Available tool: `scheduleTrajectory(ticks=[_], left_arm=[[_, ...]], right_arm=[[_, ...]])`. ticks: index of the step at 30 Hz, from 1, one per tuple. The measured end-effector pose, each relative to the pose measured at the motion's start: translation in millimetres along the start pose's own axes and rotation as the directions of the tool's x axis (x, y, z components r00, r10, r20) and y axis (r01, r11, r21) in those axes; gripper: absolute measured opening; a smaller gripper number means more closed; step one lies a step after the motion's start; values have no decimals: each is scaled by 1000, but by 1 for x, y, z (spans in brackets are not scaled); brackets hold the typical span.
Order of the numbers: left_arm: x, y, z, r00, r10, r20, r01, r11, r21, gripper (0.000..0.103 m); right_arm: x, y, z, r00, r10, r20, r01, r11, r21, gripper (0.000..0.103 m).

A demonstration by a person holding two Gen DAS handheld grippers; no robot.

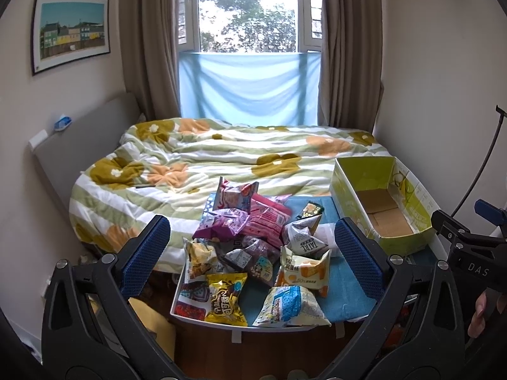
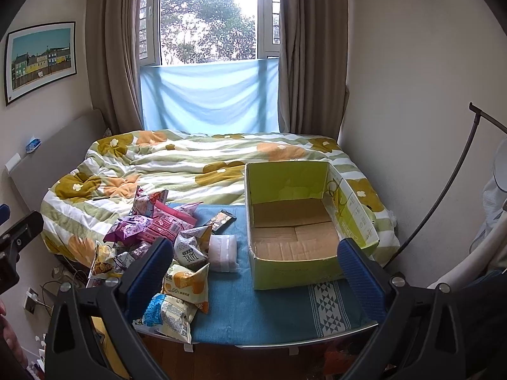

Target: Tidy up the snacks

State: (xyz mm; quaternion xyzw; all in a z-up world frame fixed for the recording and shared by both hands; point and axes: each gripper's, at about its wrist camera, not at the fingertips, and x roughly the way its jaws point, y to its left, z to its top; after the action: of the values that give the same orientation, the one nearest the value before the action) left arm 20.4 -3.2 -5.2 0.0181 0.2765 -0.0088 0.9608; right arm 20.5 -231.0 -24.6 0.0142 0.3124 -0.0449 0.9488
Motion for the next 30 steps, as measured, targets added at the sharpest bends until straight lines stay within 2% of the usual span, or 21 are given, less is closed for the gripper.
scheduleTrajectory(ticks=[22, 26, 30], left_arm=[[1, -5, 3, 1000, 7, -6, -7, 1000, 6, 102], [6, -5, 8, 999, 11, -39, -12, 1000, -13, 102], [20, 1, 0, 994, 28, -106, -31, 999, -29, 102]], right_arm=[[3, -3, 1, 1000, 7, -3, -7, 1000, 6, 103], [5, -3, 2, 1000, 15, -21, -15, 1000, 5, 103], [15, -10, 5, 996, 51, -79, -52, 999, -6, 103]])
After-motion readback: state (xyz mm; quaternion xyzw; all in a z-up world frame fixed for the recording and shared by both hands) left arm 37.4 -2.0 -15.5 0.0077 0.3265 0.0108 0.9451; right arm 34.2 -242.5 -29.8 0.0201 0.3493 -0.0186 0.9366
